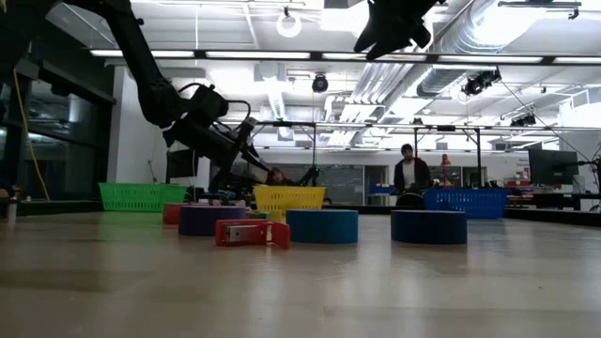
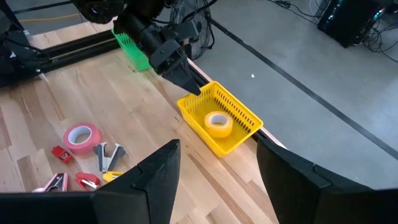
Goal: Pick and place Stapler, Stapler remover, tape
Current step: Put the blue tape into the yellow bin
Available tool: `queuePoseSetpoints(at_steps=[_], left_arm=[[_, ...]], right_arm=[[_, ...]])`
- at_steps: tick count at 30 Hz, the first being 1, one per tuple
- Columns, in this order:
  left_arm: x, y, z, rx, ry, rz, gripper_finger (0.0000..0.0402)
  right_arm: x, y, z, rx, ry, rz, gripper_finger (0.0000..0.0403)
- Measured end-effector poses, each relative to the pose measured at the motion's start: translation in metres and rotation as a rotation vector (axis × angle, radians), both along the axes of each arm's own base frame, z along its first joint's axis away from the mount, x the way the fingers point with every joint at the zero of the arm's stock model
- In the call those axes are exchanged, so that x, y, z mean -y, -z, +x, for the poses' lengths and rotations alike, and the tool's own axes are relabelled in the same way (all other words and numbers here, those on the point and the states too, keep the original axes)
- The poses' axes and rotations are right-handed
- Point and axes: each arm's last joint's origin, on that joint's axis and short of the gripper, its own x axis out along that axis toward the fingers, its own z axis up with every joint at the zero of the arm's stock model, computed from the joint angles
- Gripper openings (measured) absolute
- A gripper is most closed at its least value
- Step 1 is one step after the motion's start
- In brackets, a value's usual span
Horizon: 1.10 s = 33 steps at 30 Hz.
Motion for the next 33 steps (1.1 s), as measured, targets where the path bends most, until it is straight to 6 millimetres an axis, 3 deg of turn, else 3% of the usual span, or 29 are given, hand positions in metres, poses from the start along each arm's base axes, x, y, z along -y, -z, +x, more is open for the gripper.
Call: queuePoseSetpoints(at_steps=[13, 21, 29, 33], left_arm=[[-0.002, -0.026, 0.007, 0.218, 0.148, 0.226, 0.0152], [0.007, -0.051, 0.006, 0.257, 0.212, 0.314, 0.0152], [0.034, -0.083, 0.01, 0.246, 0.295, 0.423, 0.0152], [0.055, -0.094, 0.016, 0.222, 0.356, 0.475, 0.0152]], right_arm=[[-0.003, 0.011, -0.007, -0.127, -0.035, 0.057, 0.0204], [-0.006, 0.017, -0.011, -0.126, -0.013, 0.214, 0.0204], [-0.014, 0.033, -0.01, -0.18, 0.014, 0.389, 0.0204], [-0.027, 0.052, -0.008, -0.199, -0.006, 0.463, 0.0204]])
